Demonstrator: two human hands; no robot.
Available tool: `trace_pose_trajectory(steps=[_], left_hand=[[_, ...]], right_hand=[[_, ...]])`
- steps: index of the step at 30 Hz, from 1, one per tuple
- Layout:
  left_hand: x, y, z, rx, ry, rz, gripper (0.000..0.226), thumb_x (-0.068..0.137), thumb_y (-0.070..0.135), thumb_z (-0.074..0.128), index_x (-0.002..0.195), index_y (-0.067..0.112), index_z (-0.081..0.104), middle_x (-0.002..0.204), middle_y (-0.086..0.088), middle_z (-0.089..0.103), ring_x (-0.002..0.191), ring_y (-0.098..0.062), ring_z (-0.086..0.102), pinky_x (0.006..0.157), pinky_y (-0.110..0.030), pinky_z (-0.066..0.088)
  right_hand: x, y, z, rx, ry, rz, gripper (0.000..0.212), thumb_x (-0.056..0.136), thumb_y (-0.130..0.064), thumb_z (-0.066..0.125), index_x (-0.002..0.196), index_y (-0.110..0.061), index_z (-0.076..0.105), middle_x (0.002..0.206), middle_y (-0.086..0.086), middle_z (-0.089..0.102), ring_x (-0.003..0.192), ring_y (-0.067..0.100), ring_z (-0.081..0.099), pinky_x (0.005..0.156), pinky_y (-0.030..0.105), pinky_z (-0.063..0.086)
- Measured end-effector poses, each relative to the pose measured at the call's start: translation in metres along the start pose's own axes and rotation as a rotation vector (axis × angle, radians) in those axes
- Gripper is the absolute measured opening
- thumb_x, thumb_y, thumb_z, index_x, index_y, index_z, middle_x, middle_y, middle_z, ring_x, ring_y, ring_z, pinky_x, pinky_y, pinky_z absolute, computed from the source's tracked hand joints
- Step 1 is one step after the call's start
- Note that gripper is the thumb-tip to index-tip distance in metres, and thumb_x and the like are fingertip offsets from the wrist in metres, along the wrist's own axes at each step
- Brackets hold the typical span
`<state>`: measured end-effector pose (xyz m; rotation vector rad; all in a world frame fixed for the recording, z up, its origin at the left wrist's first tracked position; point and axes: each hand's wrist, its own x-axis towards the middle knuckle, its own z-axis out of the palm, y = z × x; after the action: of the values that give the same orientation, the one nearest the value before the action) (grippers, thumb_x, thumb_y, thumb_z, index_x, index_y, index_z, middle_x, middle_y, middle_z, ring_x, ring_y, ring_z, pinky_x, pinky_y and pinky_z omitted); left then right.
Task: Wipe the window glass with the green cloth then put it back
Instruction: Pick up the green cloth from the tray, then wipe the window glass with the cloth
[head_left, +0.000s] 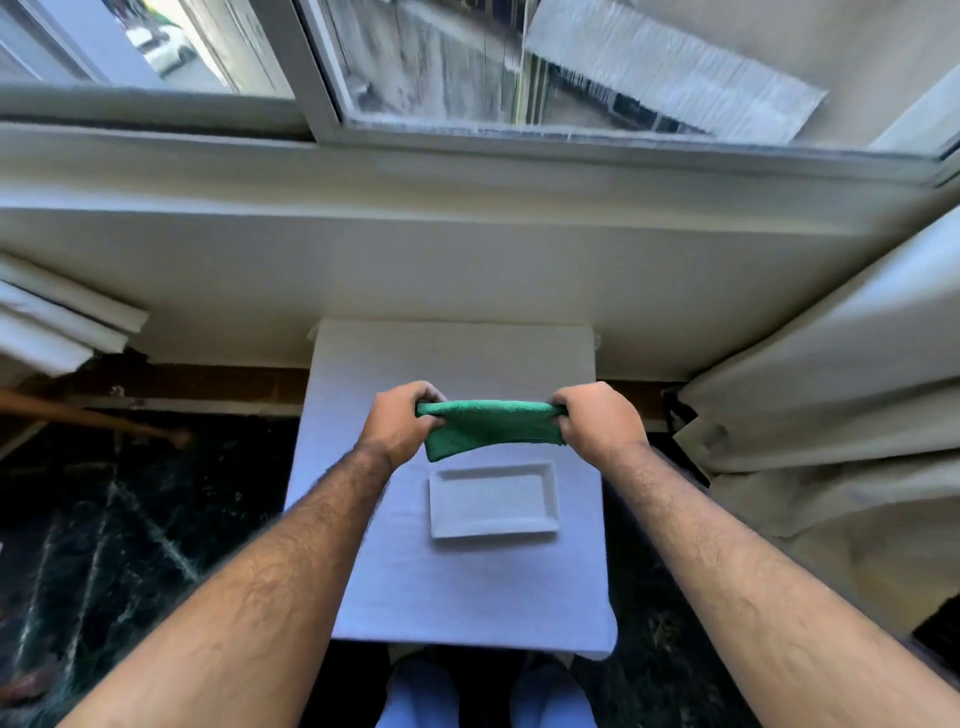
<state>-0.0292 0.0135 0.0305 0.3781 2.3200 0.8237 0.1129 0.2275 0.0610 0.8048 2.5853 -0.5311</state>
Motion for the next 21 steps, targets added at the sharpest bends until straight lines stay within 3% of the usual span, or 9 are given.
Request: trace_pose_trajectory(steps=[4,9,12,15,19,21], left_hand=[[-0.01,0.06,-0.057,-0.07,0.141,0.071,0.013,0.082,0.009,0.083,0.088,0.017,0.076,0.083,0.0,0.074,0.079,-0.017,0.064,0.075,-0.029,0.051],[-0.032,0.144,-0.129,-0.126,0.287,0.205,0.013,0.085,0.009,0.081,0.097,0.013,0.076,0.088,-0.005,0.075,0.082,-0.018,0.065,0.07,-0.02,0.044],[-0.044,0.194,-0.169,-0.2,0.336,0.294,0.02,0.087,-0.002,0.075,0.105,0.007,0.074,0.103,-0.018,0.078,0.094,-0.029,0.07,0.087,-0.032,0.056],[-0.06,0.241,-0.205,-0.321,0.392,0.369,0.026,0.089,-0.006,0.071,0.112,0.007,0.074,0.109,-0.02,0.077,0.1,-0.033,0.071,0.102,-0.045,0.057],[-0.084,0.304,-0.256,-0.425,0.522,0.438,0.026,0.092,0.004,0.072,0.116,0.015,0.076,0.105,-0.005,0.076,0.096,-0.02,0.069,0.088,-0.026,0.058],[-0.094,0.337,-0.282,-0.449,0.579,0.494,0.026,0.095,0.005,0.069,0.118,0.015,0.074,0.107,-0.005,0.076,0.103,-0.025,0.07,0.093,-0.032,0.06]], right_hand=[[-0.017,-0.018,-0.082,-0.002,0.105,-0.036,0.029,0.096,-0.015,0.06,0.117,-0.024,0.079,0.114,0.011,0.079,0.108,0.036,0.072,0.083,0.038,0.06],[-0.046,-0.04,-0.19,0.102,0.271,-0.073,0.031,0.096,-0.017,0.064,0.121,-0.025,0.08,0.12,0.008,0.082,0.11,0.036,0.073,0.089,0.041,0.063],[-0.061,-0.054,-0.246,0.109,0.415,-0.133,0.029,0.096,-0.016,0.065,0.12,-0.023,0.081,0.118,0.01,0.083,0.109,0.038,0.074,0.086,0.043,0.062],[-0.079,-0.066,-0.301,0.096,0.52,-0.17,0.03,0.097,-0.014,0.065,0.122,-0.021,0.081,0.115,0.013,0.083,0.105,0.039,0.075,0.086,0.044,0.061],[-0.103,-0.083,-0.375,0.089,0.662,-0.25,0.031,0.097,-0.01,0.066,0.124,-0.017,0.081,0.112,0.015,0.084,0.098,0.037,0.076,0.085,0.04,0.063],[-0.112,-0.092,-0.411,0.104,0.744,-0.289,0.031,0.096,-0.007,0.067,0.123,-0.012,0.082,0.109,0.017,0.085,0.094,0.037,0.077,0.08,0.033,0.057]])
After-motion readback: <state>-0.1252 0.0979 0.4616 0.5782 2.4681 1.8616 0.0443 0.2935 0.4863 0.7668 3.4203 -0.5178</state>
